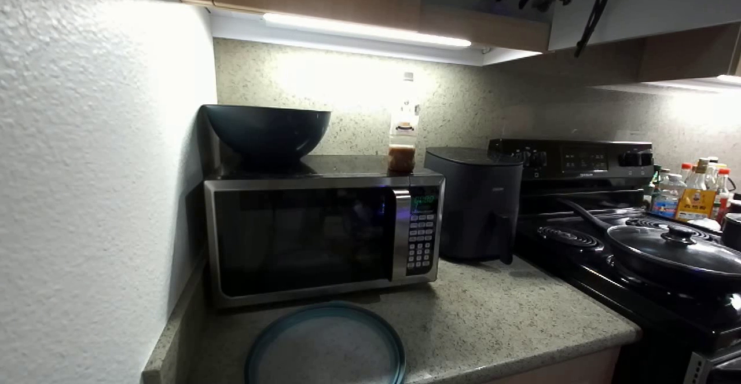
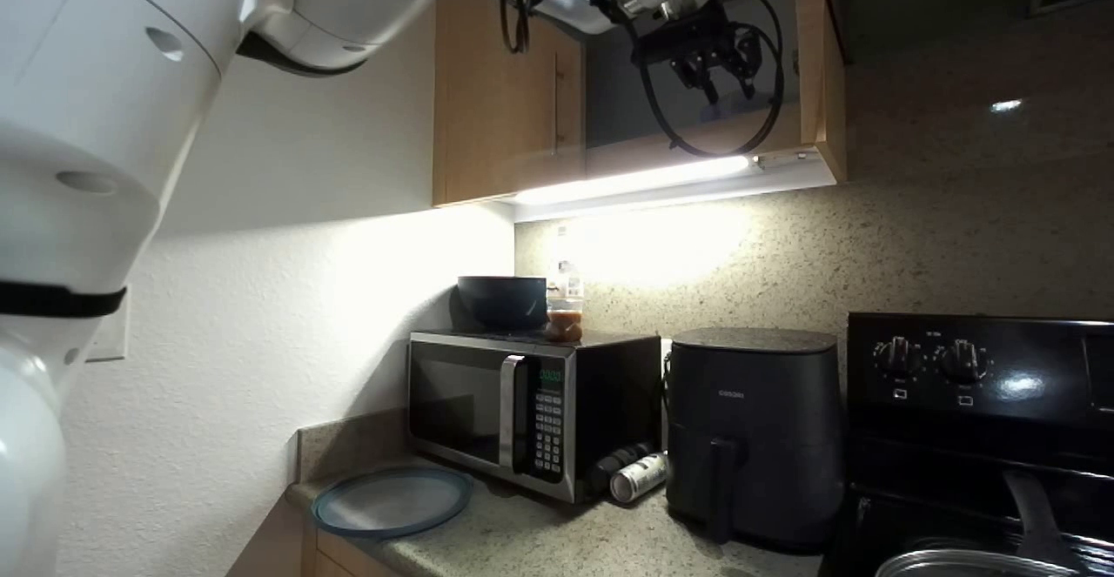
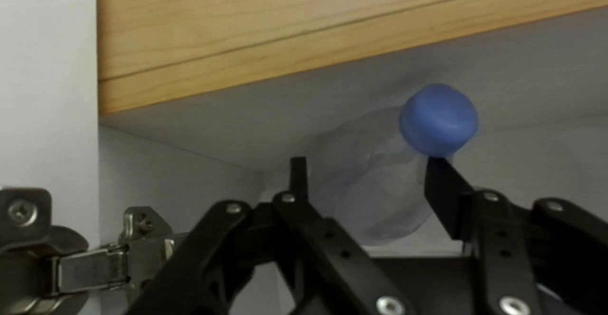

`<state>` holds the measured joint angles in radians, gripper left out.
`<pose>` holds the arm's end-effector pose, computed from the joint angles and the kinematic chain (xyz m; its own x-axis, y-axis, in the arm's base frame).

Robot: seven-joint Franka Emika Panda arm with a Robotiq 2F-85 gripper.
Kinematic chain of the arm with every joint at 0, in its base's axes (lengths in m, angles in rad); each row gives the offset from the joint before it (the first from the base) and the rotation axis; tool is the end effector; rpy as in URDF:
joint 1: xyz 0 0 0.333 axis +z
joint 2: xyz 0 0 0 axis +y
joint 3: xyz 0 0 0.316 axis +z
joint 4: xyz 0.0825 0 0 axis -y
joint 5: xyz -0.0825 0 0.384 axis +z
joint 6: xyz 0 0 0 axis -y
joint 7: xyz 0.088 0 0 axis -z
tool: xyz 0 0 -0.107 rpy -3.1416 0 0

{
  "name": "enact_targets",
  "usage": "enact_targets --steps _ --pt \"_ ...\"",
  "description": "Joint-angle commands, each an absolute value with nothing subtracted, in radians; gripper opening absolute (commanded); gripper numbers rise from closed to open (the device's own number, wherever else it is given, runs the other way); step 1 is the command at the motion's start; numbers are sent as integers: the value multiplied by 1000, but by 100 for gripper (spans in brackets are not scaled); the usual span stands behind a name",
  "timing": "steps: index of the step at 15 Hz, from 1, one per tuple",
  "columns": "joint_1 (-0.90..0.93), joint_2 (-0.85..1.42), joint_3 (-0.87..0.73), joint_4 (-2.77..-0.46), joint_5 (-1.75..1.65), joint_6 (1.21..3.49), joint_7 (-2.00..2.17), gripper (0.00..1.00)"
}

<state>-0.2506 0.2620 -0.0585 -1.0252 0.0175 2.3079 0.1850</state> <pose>0.6163 -0.1873 0.8228 0.4351 -0.3298 0.8378 -0.3842 -0.9095 -0.1585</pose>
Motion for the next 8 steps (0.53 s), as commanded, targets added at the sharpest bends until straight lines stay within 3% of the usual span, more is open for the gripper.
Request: enact_targets --steps 1,2,8 --pt "-253 266 -55 -1023 21 2317 164 96" --pt "-253 266 -55 -1022 21 2317 164 100" --pt "-253 265 -53 -1022 28 2326 158 100"
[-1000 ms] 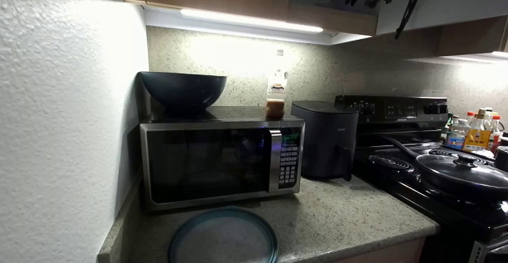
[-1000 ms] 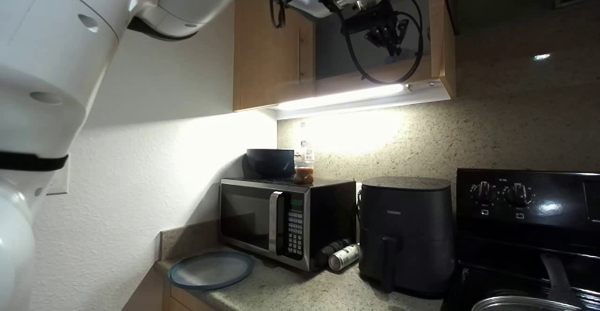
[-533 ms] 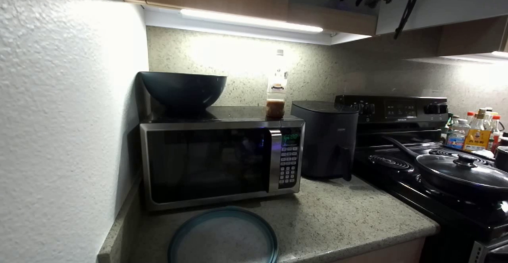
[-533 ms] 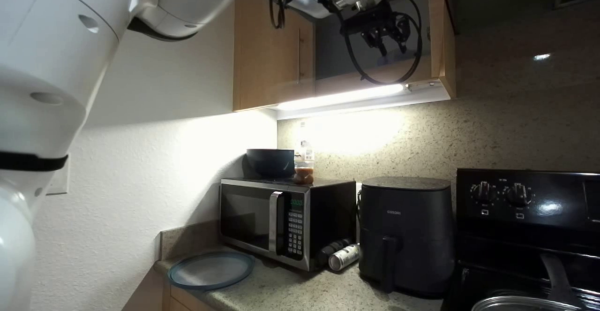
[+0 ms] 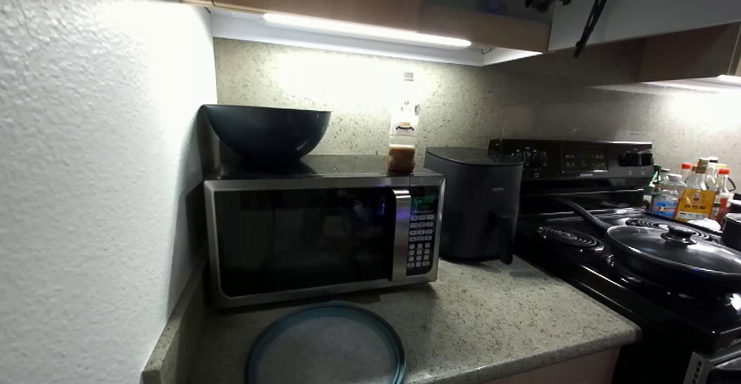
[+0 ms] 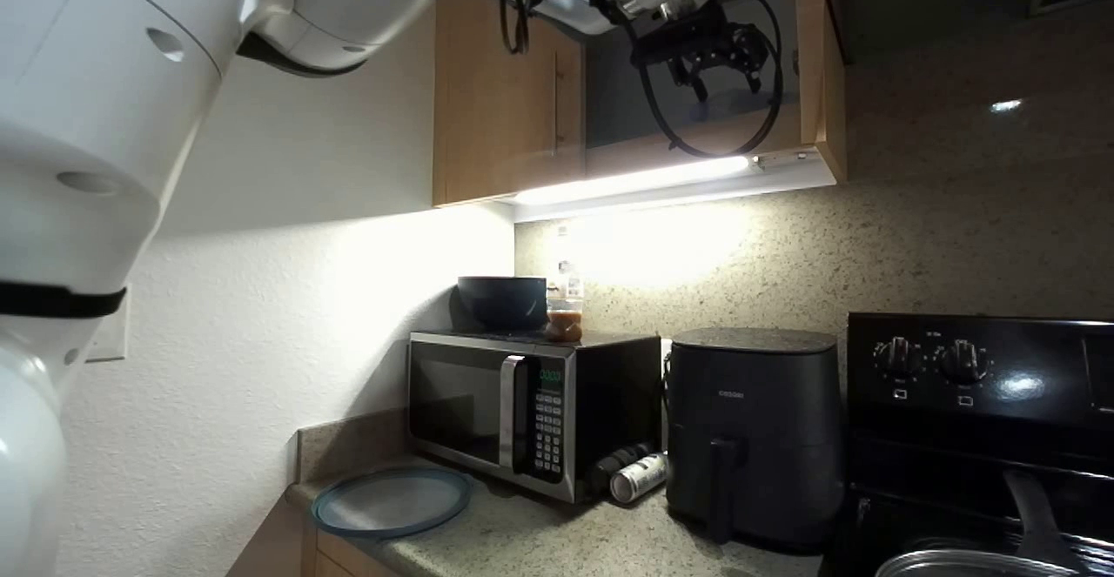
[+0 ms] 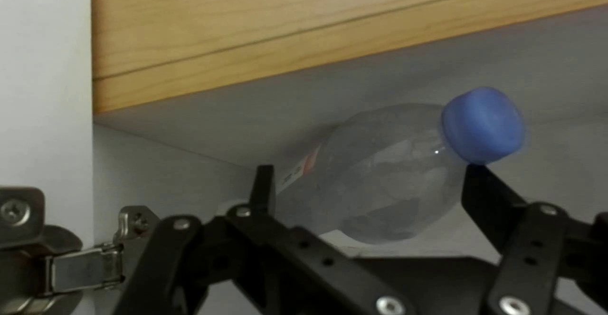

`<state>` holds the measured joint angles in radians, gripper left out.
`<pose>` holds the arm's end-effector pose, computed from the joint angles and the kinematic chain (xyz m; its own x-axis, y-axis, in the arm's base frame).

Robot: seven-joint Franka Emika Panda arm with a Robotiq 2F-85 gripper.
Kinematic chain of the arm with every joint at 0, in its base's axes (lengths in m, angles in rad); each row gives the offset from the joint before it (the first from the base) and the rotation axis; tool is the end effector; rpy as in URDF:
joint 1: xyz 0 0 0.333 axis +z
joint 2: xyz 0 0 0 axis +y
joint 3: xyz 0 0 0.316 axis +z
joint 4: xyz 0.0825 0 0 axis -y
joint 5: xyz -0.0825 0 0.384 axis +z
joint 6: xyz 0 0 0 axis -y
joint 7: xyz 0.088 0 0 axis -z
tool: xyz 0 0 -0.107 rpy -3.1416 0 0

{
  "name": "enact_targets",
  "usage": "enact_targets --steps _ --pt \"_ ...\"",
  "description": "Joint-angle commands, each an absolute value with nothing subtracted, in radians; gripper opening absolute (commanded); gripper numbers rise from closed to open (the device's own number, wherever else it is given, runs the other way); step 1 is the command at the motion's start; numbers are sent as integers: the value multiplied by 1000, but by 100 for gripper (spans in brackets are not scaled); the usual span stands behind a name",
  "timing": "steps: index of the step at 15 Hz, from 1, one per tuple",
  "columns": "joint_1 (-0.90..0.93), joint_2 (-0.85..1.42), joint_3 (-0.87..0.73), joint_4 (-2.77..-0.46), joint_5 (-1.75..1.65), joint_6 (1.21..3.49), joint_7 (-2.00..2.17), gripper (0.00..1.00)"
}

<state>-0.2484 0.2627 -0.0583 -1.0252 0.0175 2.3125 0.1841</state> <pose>0.6170 -0.1859 0.8230 0.4331 -0.3270 0.8400 -0.3811 -0.9109 -0.1581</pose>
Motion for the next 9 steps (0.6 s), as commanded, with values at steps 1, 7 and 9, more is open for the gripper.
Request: enact_targets --steps 1,7,9 --pt "-253 265 -53 -1021 29 2325 159 100" --pt "-239 259 -47 -996 27 2354 174 100" --pt "-234 261 -39 -975 29 2355 175 100"
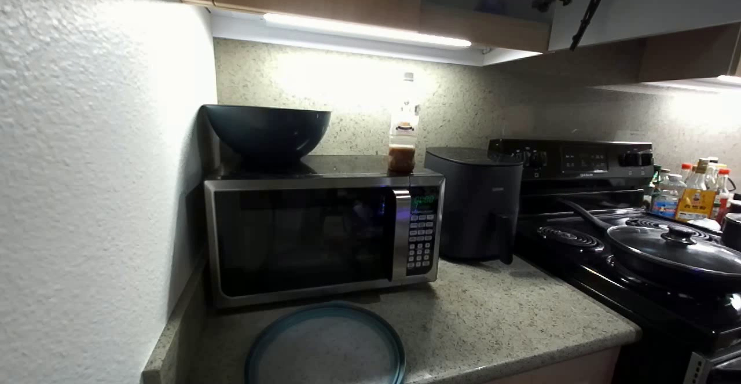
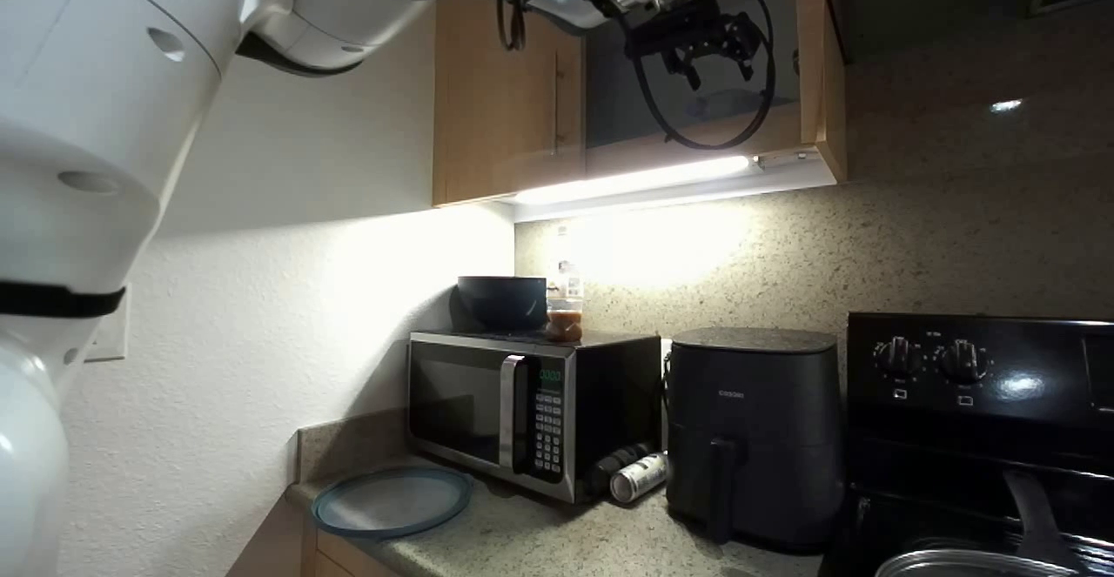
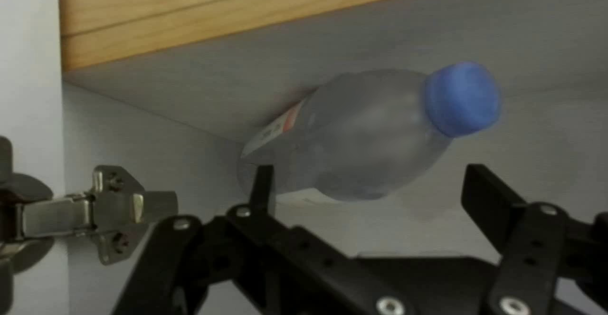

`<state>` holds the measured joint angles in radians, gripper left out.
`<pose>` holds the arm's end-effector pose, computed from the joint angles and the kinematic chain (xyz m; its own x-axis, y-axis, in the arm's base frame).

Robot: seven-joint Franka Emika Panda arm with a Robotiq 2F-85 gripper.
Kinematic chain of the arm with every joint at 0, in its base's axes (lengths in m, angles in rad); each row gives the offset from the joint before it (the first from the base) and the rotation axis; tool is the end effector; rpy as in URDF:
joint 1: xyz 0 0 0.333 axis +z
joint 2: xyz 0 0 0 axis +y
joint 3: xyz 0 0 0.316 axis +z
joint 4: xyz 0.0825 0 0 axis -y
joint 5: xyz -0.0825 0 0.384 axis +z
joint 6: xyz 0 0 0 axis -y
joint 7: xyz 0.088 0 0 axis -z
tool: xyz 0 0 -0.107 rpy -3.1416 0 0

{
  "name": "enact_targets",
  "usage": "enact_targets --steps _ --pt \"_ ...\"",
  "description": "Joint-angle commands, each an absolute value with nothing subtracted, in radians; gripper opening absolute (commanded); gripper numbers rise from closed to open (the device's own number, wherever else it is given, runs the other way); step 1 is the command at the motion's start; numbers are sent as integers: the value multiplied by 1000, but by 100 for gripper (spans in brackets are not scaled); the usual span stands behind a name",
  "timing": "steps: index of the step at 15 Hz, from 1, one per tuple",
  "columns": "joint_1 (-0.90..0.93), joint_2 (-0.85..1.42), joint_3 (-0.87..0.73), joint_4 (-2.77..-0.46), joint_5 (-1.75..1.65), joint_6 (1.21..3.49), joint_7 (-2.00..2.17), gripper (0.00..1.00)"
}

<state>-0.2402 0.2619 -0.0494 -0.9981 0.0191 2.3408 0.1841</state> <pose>0.6132 -0.1745 0.8403 0.3919 -0.3090 0.8666 -0.3561 -0.9194 -0.1668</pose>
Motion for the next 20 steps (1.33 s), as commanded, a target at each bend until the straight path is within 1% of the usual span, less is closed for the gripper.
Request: enact_targets --steps 1,6,15,16,17,20 --pt "-231 264 -35 -966 29 2354 172 100" --pt "-212 276 -32 -941 15 2302 188 100" --pt "-208 307 -39 -892 17 2080 203 100" --pt "-210 314 -39 -884 20 2066 200 93" --pt "-212 320 -39 -875 22 2054 199 74" --pt "-212 335 -43 -857 23 2039 198 53"
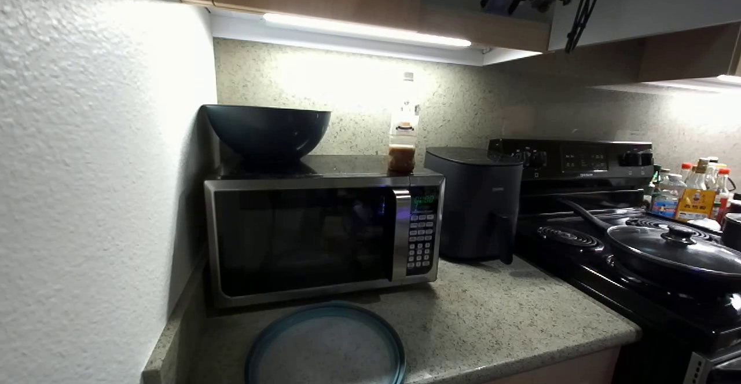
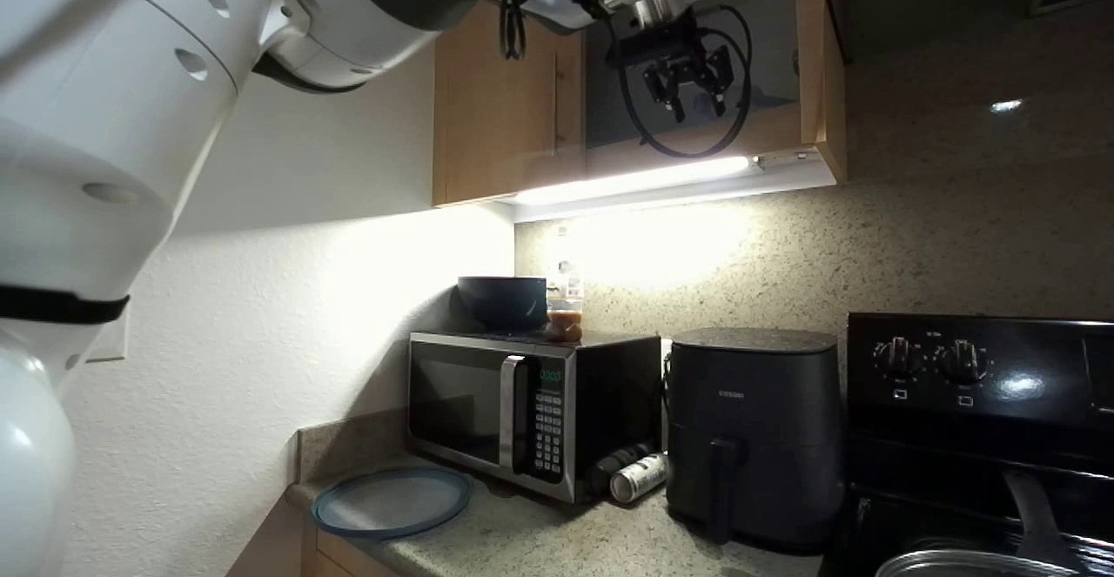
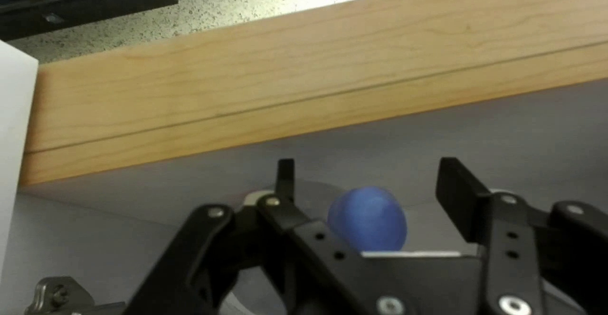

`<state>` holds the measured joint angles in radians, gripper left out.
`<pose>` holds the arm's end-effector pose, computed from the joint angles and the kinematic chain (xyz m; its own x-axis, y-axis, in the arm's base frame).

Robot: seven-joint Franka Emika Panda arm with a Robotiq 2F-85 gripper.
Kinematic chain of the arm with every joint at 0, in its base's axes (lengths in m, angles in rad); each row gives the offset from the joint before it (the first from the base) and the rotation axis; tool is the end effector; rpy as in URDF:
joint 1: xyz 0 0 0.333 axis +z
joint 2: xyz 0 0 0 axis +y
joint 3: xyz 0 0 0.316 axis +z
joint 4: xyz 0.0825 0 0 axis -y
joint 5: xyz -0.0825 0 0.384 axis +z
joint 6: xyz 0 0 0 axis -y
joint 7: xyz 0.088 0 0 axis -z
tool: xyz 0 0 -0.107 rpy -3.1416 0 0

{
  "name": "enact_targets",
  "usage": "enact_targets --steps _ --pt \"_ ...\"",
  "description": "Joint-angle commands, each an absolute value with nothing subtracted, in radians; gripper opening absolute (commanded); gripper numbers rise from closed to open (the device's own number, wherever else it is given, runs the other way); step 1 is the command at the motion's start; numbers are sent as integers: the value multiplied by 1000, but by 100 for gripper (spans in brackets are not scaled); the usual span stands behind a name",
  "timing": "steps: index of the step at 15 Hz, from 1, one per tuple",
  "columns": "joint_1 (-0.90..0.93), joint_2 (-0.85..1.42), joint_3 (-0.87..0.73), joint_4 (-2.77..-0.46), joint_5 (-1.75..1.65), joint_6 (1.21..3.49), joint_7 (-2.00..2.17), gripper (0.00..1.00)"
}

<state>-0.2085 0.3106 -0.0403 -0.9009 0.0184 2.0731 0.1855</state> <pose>0.6262 -0.1507 0.8181 0.5767 -0.3350 0.7451 -0.3505 -0.9253 -0.1448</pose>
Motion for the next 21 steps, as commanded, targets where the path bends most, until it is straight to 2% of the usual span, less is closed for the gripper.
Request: enact_targets --steps 1,7,11,13,14,16,17,18,19,21 --pt "-211 338 -43 -851 22 2040 197 46" --pt "-209 349 -44 -827 20 2048 198 9" --pt "-208 349 -46 -824 16 2050 201 2" --pt "-206 345 -49 -826 11 2047 212 7" --pt "-204 342 -53 -826 6 2041 222 31" --pt "-197 337 -62 -826 -11 2039 240 34" --pt "-208 340 -50 -842 15 2069 203 15" --pt "-207 340 -53 -840 12 2069 208 21" --pt "-206 340 -54 -838 12 2068 210 53" --pt "-194 328 -54 -840 -4 2051 210 66"
